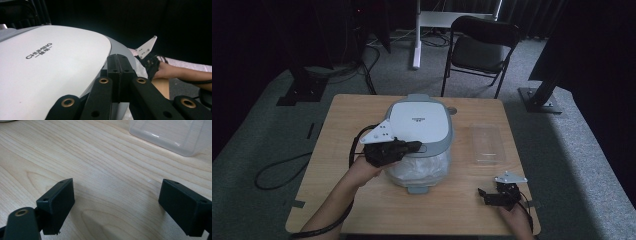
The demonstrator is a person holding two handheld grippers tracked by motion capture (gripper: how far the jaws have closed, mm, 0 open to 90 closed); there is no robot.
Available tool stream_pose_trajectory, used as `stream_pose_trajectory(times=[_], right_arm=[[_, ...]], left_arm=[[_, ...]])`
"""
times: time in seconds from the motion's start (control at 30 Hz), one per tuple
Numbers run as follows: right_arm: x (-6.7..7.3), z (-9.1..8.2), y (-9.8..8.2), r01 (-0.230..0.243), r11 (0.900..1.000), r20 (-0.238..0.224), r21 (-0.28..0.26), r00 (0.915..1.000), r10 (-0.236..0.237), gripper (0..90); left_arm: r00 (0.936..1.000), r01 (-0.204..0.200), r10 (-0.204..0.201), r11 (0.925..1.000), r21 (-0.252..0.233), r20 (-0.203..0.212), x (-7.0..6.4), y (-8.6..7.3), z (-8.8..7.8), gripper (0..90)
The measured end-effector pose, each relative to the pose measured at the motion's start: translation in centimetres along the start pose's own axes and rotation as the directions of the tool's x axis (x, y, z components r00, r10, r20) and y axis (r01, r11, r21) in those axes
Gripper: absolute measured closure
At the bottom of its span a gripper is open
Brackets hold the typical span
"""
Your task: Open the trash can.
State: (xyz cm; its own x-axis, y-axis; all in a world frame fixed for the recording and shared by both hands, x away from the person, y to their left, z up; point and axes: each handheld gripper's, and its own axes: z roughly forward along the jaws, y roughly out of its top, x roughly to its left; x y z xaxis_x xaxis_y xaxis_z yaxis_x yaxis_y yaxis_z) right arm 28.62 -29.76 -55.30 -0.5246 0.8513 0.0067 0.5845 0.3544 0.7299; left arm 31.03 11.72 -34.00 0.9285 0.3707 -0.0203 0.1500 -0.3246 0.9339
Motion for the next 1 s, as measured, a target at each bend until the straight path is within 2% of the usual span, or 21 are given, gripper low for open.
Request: stream_pose_trajectory(times=[0.37,0.5,0.6,0.63,0.67,0.77,0.9,0.97,1.0], right_arm=[[0.0,0.0,0.0,0.0,1.0,0.0,0.0,1.0,0.0,12.6],[0.0,0.0,-0.01,-0.001,1.0,0.001,0.0,1.0,0.001,12.8],[-0.01,-0.03,-0.01,-0.003,1.0,0.002,-0.001,1.0,0.003,13.2],[-0.01,-0.02,-0.01,-0.003,1.0,0.003,-0.001,1.0,0.003,13.2],[0.0,-0.03,-0.01,-0.003,1.0,0.002,0.0,1.0,0.003,13.2],[-0.01,-0.03,-0.01,-0.003,1.0,0.002,-0.001,1.0,0.003,13.2],[-0.01,-0.03,-0.01,-0.003,1.0,0.002,-0.001,1.0,0.003,13.3],[-0.01,-0.03,-0.01,-0.003,1.0,0.002,0.0,1.0,0.003,13.3],[-0.01,-0.03,-0.01,-0.003,1.0,0.002,0.0,1.0,0.003,13.3]], left_arm=[[0.9998,-0.007,0.007,0.9997,0.021,-0.021,-0.38,0.1,0.07,90.0],[0.9996,0.028,-0.028,0.9993,0.023,0.0,-0.05,0.18,-0.06,90.0],[0.9993,0.037,-0.036,0.9991,0.022,-0.002,0.11,0.23,-0.2,90.0],[0.9989,0.047,-0.047,0.9989,0.007,0.0,0.21,0.13,-0.27,85.8],[0.998,0.053,-0.053,0.9985,-0.009,0.034,0.35,-0.23,-0.36,84.3],[0.9979,0.057,-0.057,0.9983,-0.012,0.032,0.32,-0.32,-0.56,81.4],[0.9982,0.051,-0.051,0.9987,-0.007,0.031,0.15,-0.2,-0.71,69.5],[0.9981,0.056,-0.056,0.9984,-0.008,0.027,0.1,-0.11,-0.69,59.7],[0.9981,0.056,-0.056,0.9984,-0.008,0.027,0.1,-0.11,-0.69,59.4]])
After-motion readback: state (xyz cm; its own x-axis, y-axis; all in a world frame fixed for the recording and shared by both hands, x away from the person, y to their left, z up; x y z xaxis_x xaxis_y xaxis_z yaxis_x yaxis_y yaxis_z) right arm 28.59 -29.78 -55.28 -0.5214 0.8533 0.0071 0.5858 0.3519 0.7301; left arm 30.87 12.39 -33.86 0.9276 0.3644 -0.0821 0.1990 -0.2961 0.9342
